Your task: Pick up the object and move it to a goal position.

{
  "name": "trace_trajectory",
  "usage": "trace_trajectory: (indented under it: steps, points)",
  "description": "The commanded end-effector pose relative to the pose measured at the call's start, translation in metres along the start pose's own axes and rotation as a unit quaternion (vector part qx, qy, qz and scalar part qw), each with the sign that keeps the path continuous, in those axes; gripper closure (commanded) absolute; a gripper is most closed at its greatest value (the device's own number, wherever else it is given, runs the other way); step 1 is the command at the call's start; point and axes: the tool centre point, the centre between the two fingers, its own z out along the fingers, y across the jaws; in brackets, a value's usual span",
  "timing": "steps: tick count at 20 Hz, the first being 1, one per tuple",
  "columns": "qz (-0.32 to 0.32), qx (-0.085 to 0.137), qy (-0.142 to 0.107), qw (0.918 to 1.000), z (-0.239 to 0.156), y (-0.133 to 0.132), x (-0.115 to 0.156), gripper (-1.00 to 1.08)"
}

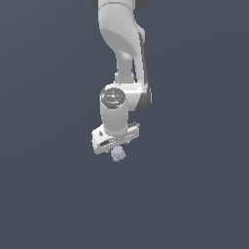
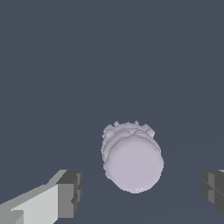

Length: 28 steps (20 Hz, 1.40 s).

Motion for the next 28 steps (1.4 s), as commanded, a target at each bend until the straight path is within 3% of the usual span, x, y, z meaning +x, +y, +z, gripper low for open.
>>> trace_trajectory:
  steps: [1,20,21,28]
  points:
    - [-0.005,0.001,0.0,1.0,0.002,0.0,0.0,-0.92]
    - [-0.005,0.001,0.0,1.0,0.052,0.0,0.0,-0.92]
    - [-0.005,0.001,0.0,1.0,0.052,0.0,0.0,1.08]
    - [-0.005,0.001,0.0,1.0,0.052,0.0,0.0,1.08]
